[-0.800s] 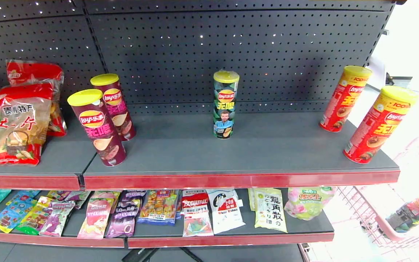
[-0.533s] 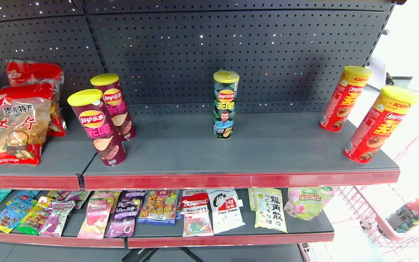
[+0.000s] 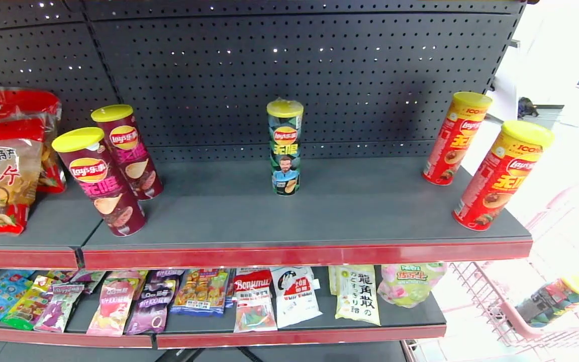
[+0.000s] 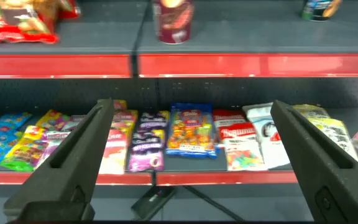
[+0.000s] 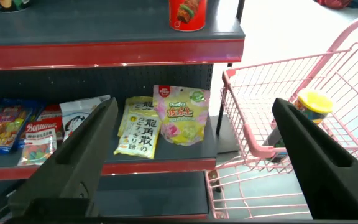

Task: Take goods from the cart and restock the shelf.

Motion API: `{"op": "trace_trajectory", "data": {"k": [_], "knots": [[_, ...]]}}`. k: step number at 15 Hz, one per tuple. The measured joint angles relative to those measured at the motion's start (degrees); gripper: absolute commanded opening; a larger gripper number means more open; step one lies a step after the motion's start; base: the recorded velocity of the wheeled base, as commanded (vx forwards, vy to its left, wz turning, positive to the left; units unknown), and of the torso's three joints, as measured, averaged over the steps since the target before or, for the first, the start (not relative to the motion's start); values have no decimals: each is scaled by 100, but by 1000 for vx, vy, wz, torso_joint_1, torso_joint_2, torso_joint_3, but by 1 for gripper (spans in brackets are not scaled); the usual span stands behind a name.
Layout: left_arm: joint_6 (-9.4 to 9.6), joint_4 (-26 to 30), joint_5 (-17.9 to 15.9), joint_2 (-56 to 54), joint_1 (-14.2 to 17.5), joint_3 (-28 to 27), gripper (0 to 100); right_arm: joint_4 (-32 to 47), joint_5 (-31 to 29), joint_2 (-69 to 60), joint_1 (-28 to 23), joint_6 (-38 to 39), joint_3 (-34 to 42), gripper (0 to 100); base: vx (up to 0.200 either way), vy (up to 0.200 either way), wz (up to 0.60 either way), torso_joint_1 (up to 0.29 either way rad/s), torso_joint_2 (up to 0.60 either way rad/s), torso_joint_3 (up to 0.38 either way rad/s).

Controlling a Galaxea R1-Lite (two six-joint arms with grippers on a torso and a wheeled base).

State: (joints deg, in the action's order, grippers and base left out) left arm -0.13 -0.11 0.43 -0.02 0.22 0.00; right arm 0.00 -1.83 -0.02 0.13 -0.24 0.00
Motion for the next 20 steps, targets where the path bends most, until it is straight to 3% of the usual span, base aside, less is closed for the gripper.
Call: {"op": "trace_trajectory", "data": {"k": [12,20], "knots": [[0,4,0,0,0,0,100,0,0,0,0,0,0,100,0,-200,0,2,3,1],[-2,4,0,0,7,0,100,0,-2,0,5,9,0,100,0,0,0,0,0,0]]}}
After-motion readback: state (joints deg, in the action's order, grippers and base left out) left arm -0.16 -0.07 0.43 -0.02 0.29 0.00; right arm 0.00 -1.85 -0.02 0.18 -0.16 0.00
